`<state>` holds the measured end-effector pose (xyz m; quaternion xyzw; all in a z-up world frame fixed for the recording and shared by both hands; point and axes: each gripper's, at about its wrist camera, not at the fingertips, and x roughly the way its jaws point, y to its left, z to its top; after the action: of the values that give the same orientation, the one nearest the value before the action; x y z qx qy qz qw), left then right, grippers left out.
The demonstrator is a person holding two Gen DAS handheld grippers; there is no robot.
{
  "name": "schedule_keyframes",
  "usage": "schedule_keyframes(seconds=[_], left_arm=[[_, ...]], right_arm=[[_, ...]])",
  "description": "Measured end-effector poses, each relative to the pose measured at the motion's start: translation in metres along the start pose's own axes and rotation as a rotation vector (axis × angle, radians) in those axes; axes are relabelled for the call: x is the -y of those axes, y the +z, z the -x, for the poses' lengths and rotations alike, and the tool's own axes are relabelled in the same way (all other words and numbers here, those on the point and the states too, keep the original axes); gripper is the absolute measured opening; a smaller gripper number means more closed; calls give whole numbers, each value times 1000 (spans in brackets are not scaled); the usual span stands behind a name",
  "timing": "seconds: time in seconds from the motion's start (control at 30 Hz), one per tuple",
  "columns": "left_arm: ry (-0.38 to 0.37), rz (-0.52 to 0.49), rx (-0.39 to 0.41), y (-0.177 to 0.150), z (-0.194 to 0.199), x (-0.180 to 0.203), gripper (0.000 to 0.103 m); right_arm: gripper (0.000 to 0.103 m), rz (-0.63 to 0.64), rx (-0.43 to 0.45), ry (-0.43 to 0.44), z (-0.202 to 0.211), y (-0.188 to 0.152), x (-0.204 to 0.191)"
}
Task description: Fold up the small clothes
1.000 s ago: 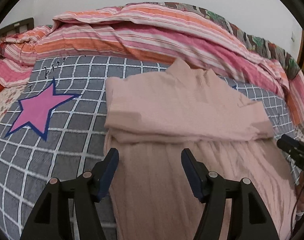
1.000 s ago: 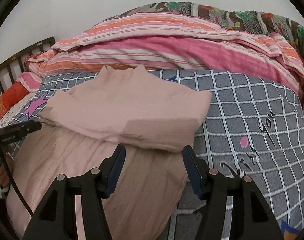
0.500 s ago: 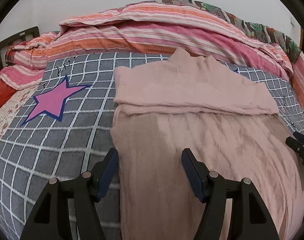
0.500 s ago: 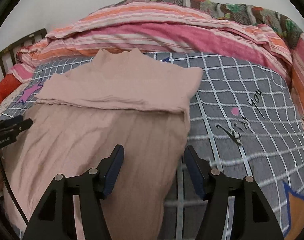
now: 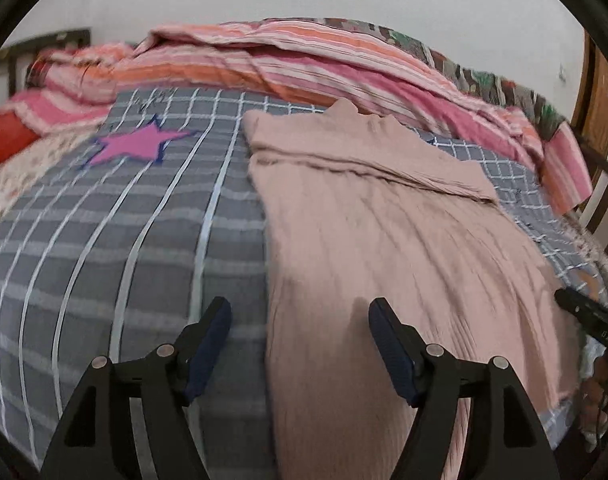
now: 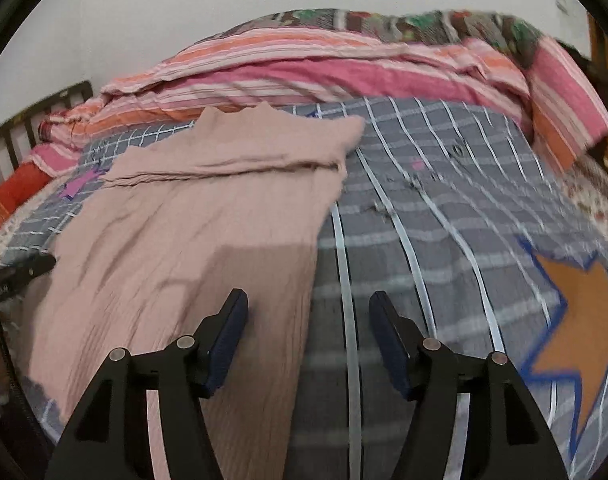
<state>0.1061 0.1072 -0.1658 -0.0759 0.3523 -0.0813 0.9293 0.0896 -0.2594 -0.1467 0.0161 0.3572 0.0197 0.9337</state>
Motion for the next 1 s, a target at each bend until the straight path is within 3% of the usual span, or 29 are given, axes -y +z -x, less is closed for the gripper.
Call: schedule_keyframes(seconds=[0.17,0.37,0.53,0.67,0.73,0.77,0.83,0.9,1.0], left_arm=[[-53,42,-9,-33,28,-7,69],[-61,62,-54,-73,44,-5,68],[-60,95,-41,-72,42,-7,66],[-79,129,-48,-67,33,-4,49],[-68,126,-48,-66,31,-1,33],[-74,121,-53,-66,30,0,9],[-80,110,-27,-64,36,-2,7],[-48,150,33,-61,49,-15,6],[-108,233,10,-63,48,-35,6]], right_arm=[[62,-102,-52,102,26,-30,8],[54,-89,-59,145,46,-55,0],[50,-86,-76,153,39,-64,-7],[46,-86,-68,159,33,-62,-13],[21,-73,-59,156,32,-60,-15],[10,-66,-58,163,33,-60,-15],[5,-68,-30,180,38,-59,-10],[4,-89,42,123,53,-58,4],[4,-168,46,133,60,-58,30]])
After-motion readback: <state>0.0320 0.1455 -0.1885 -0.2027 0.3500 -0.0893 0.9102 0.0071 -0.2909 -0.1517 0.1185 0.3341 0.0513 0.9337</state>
